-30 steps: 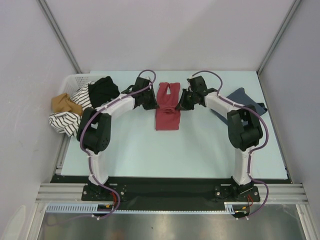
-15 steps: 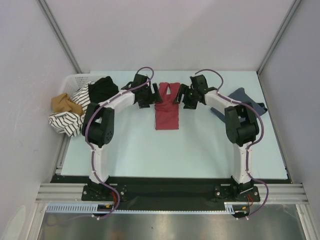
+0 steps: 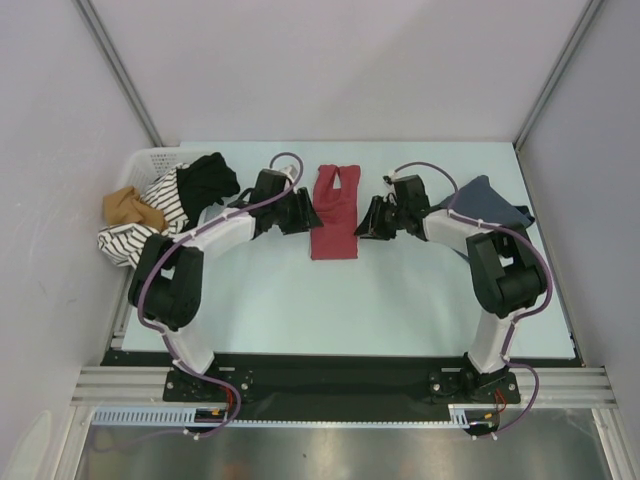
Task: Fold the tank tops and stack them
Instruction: Fold the tank top
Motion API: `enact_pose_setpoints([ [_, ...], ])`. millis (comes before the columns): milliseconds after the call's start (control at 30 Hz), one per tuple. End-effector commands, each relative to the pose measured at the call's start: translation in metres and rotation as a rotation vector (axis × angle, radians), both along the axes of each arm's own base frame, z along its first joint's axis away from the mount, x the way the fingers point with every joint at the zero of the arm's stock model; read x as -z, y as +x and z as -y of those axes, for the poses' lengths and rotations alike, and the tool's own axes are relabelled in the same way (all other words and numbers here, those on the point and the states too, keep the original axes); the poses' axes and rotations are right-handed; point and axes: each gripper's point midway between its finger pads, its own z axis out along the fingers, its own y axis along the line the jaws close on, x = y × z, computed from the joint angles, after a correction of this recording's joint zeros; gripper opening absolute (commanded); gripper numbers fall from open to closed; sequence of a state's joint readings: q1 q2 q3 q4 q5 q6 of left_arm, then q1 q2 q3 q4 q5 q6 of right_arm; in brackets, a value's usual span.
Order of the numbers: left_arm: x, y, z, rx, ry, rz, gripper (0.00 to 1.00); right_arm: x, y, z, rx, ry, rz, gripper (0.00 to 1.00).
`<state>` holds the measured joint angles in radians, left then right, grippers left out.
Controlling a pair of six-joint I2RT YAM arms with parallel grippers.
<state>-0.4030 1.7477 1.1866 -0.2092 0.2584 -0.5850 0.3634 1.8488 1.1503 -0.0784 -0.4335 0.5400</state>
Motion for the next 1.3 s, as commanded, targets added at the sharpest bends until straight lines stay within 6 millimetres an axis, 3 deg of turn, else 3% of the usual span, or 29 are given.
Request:
enact_pose_setpoints([
  [0,-0.026,-0.008,0.035,0.123,-0.115,0.077,0.52,-0.035,-0.001,-0.029,-0.127,0.133,0.115,0.27],
  [100,-0.016,-0.005,0.04,0.117,-0.119,0.039,0.47,-0.027,-0.005,-0.038,-0.162,0.201,0.068,0.16],
  [133,-0.003,-0.004,0.039,0.1,-0.11,0.003,0.47,-0.022,-0.007,-0.04,-0.165,0.205,0.049,0.14],
  [200,0.006,0.001,0.04,0.094,-0.092,-0.019,0.45,0.002,-0.01,-0.037,-0.146,0.177,-0.012,0.12],
  [233,0.023,0.005,0.037,0.078,-0.056,-0.038,0.46,0.013,-0.012,-0.035,-0.136,0.164,-0.041,0.11],
  [267,0.026,0.012,0.037,0.072,-0.047,-0.038,0.45,0.031,-0.016,-0.031,-0.12,0.144,-0.089,0.11],
  [300,0.046,0.013,0.035,0.07,-0.027,-0.078,0.46,0.042,-0.018,-0.029,-0.113,0.139,-0.117,0.11],
  [400,0.064,0.026,0.031,0.059,-0.001,-0.112,0.46,0.073,-0.027,-0.023,-0.088,0.122,-0.216,0.06],
  [433,0.077,0.029,0.028,0.05,0.009,-0.136,0.46,0.078,-0.029,-0.021,-0.084,0.118,-0.229,0.05],
  [467,0.077,0.037,0.024,0.029,0.001,-0.13,0.45,0.08,-0.031,-0.019,-0.078,0.117,-0.238,0.05],
  [567,0.07,0.037,0.015,0.006,-0.006,-0.106,0.51,0.075,-0.032,-0.016,-0.07,0.099,-0.214,0.06],
  [633,0.052,0.036,0.014,0.007,-0.008,-0.058,0.56,0.061,-0.029,-0.015,-0.078,0.083,-0.165,0.08],
  [733,0.039,0.02,0.009,0.022,0.004,-0.046,0.68,0.041,-0.028,-0.011,-0.079,0.062,-0.11,0.35],
  [767,0.047,0.006,0.006,0.029,0.018,-0.067,0.7,0.04,-0.032,-0.009,-0.07,0.03,-0.115,0.4],
  [800,0.035,0.002,0.006,0.033,0.017,-0.035,0.73,0.038,-0.032,-0.007,-0.069,0.012,-0.102,0.44],
  [867,0.045,-0.02,0.005,0.045,0.043,-0.051,0.75,0.032,-0.036,-0.006,-0.068,-0.046,-0.072,0.48],
  [900,0.038,-0.024,0.003,0.04,0.054,-0.029,0.75,0.031,-0.039,-0.007,-0.074,-0.066,-0.062,0.49],
  [967,0.048,-0.043,0.003,0.052,0.076,-0.048,0.75,0.032,-0.04,-0.002,-0.068,-0.143,-0.041,0.52],
  [1067,0.048,-0.053,0.009,0.071,0.079,-0.027,0.74,0.04,-0.047,-0.003,-0.076,-0.227,-0.038,0.53],
  [1267,0.062,-0.047,0.015,0.085,0.13,-0.043,0.67,0.056,-0.042,-0.005,-0.082,-0.279,-0.061,0.47],
])
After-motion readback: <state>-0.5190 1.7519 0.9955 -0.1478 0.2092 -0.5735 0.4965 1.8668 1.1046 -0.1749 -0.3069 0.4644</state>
